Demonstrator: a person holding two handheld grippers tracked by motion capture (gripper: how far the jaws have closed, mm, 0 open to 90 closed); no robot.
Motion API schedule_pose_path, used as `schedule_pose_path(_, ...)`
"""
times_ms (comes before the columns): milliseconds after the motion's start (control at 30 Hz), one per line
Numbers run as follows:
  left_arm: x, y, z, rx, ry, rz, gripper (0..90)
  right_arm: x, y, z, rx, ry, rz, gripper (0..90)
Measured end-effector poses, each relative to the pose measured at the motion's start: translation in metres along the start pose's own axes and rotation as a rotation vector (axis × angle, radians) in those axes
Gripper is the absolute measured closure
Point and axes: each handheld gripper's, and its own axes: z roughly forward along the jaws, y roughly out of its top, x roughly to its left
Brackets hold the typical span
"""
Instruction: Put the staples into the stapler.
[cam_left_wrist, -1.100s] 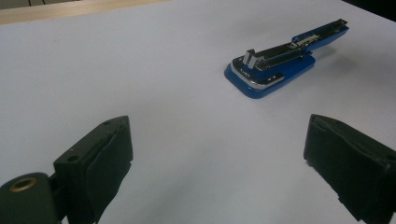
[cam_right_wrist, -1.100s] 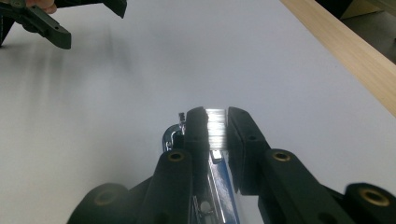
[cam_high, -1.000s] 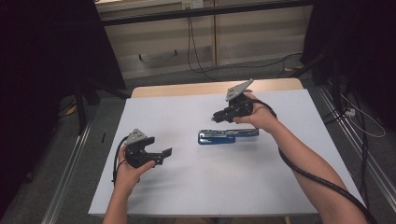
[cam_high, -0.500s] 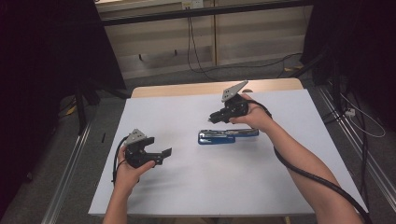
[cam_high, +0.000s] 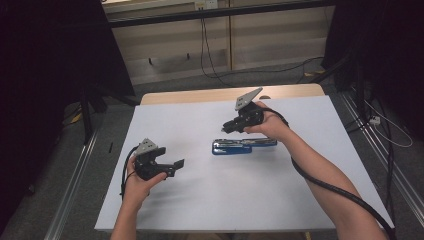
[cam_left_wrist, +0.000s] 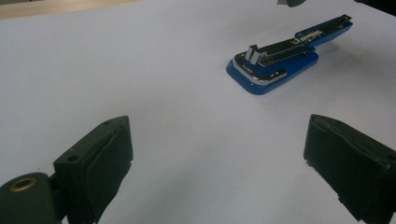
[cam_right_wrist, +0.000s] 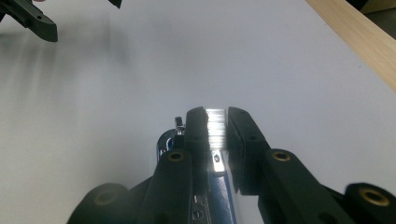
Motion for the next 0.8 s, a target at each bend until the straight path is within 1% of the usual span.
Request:
schedule_pose_path(300, 0.000, 0.000, 0.000, 0.002, 0.003, 0.000, 8.1, -0.003, 0.000, 0.005, 0.009, 0.007, -0.005, 79.6)
schedule_pose_path(367, 0.000, 0.000, 0.000, 0.001, 0.002, 0.001, 8.1, -0.002, 0.000, 0.007, 0.010, 0.015, -0.004, 79.6)
schedule_pose_path(533, 0.001, 0.000, 0.000, -0.001, 0.002, -0.002, 8.1, 0.001, -0.001, 0.013, 0.025, 0.033, -0.018, 79.6)
schedule_pose_path(800, 0.001, -0.001, 0.000, -0.001, 0.003, -0.003, 8.1, 0.002, -0.003, 0.019, 0.025, 0.042, -0.020, 79.6)
